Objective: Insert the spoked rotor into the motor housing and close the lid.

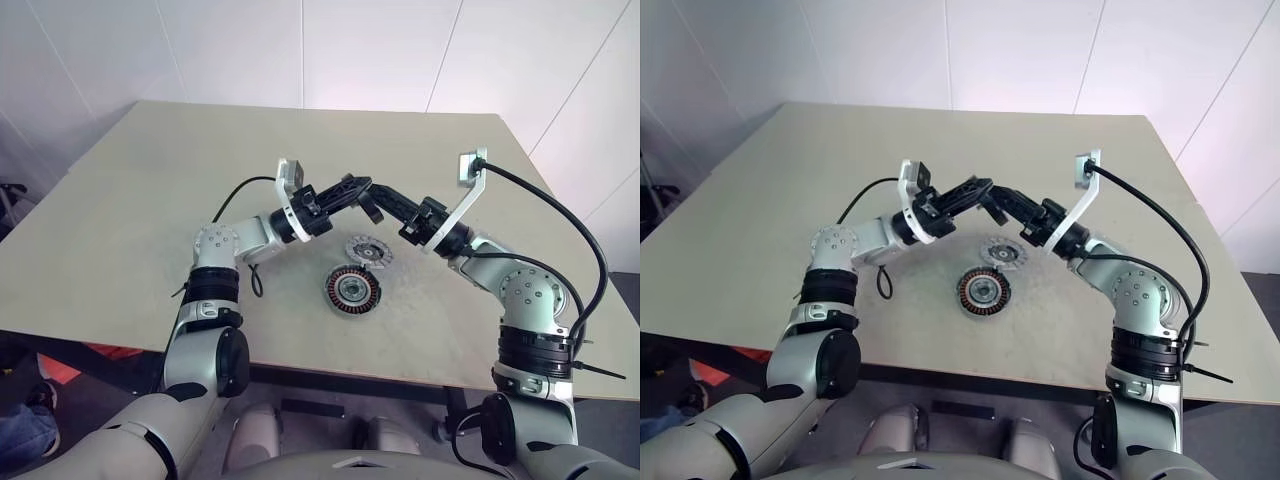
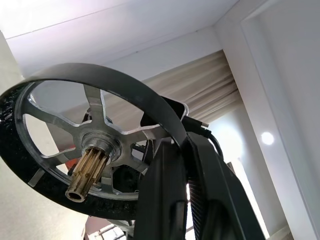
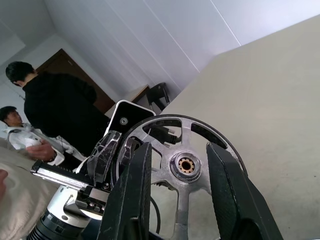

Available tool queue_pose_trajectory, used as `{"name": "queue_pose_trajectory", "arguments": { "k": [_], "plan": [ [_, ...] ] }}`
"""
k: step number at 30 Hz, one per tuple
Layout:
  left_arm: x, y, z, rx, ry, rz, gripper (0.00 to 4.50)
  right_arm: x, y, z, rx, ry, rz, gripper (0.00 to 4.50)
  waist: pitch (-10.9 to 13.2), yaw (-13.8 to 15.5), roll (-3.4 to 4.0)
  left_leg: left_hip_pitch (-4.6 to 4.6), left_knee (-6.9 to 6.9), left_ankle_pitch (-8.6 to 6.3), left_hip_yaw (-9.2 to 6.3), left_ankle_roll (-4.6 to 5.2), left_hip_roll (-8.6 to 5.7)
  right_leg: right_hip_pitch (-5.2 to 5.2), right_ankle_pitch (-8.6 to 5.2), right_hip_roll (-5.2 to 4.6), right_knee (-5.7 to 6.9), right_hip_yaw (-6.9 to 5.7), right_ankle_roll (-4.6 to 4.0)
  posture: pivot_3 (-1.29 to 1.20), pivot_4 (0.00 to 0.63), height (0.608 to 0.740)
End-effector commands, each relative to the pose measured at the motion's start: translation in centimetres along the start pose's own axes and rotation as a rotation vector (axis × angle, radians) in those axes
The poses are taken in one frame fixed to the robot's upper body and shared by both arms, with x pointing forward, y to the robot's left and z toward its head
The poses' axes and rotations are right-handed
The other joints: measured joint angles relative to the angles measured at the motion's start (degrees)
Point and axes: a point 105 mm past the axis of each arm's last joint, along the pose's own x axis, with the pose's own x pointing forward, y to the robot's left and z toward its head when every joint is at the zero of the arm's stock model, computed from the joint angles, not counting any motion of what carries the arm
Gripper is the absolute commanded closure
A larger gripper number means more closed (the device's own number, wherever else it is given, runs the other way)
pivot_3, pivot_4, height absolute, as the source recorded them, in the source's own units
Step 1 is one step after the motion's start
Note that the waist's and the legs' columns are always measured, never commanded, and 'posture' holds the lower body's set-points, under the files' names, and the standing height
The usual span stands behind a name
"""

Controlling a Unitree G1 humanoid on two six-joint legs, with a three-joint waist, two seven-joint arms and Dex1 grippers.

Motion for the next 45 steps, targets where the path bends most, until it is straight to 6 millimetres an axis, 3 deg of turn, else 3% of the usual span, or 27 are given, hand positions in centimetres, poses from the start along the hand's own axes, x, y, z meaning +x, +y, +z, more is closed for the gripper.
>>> {"name": "queue_pose_trajectory", "arguments": {
  "k": [1, 4, 17, 20, 25, 33, 43, 45],
  "plan": [
    [1.1, -1.7, 0.4, 0.049, 0.012, -0.066, 4.50, 0.5, 1.7, 0.0, -0.012, 0.010, 0.075, 3.56, 0.0, 0.0, 0.00, 0.00, 0.00, 0.00, 0.00, 0.00, 0.00, 0.00, 0.00, 0.00, 0.00, 0.00, 0.00, 0.00, 0.000, 0.740],
    [1.0, -1.6, 0.4, 0.053, 0.013, -0.062, 4.50, 0.6, 1.7, 0.0, -0.011, 0.010, 0.078, 4.48, 0.0, 0.0, 0.00, -0.01, 0.00, 0.00, -0.01, 0.00, 0.00, 0.00, 0.00, 0.00, 0.00, 0.00, 0.00, 0.00, 0.000, 0.740],
    [1.0, -1.4, 0.2, 0.066, 0.022, -0.049, 4.50, 0.7, 1.5, 0.4, -0.026, -0.006, 0.065, 4.48, 0.0, 0.0, 0.00, 0.00, 0.00, 0.00, -0.01, 0.00, 0.00, 0.00, 0.00, 0.00, 0.00, 0.00, 0.00, 0.00, 0.000, 0.740],
    [1.1, -1.4, 0.2, 0.069, 0.024, -0.049, 4.50, 0.8, 1.6, 0.7, -0.015, -0.022, 0.075, 3.89, 0.0, 0.0, 0.00, 0.00, 0.00, 0.00, -0.01, 0.00, 0.00, 0.00, 0.00, 0.00, 0.00, 0.00, 0.00, 0.00, 0.000, 0.740],
    [1.1, -1.3, 0.1, 0.071, 0.029, -0.049, 4.50, 1.0, 1.6, 0.6, -0.009, -0.014, 0.071, 2.22, 0.0, 0.1, 0.00, -0.01, 0.01, 0.01, -0.01, -0.01, -0.01, 0.00, 0.01, 0.00, 0.01, -0.01, 0.00, 0.00, 0.000, 0.740],
    [1.1, -1.2, 0.0, 0.073, 0.033, -0.046, 4.50, 1.4, 1.7, -0.2, 0.005, 0.008, 0.076, 2.22, 0.0, 0.1, 0.00, -0.01, 0.01, 0.01, -0.01, -0.01, -0.01, 0.00, 0.01, 0.00, 0.01, -0.01, 0.00, 0.00, 0.000, 0.740],
    [1.1, -1.1, -0.2, 0.071, 0.039, -0.042, 4.50, 2.0, 2.2, 0.2, 0.015, -0.012, 0.101, 2.22, 0.0, 0.0, 0.00, -0.01, 0.01, 0.01, -0.01, -0.01, 0.00, 0.00, 0.01, 0.00, 0.02, -0.01, 0.00, 0.00, 0.000, 0.740],
    [1.1, -1.0, -0.3, 0.071, 0.040, -0.041, 4.50, 2.0, 2.2, 0.2, 0.017, -0.013, 0.101, 2.62, 0.0, 0.0, 0.00, -0.01, 0.01, 0.01, -0.01, -0.01, 0.00, 0.00, 0.01, 0.01, 0.02, -0.01, 0.00, 0.00, 0.000, 0.740]
  ]
}}
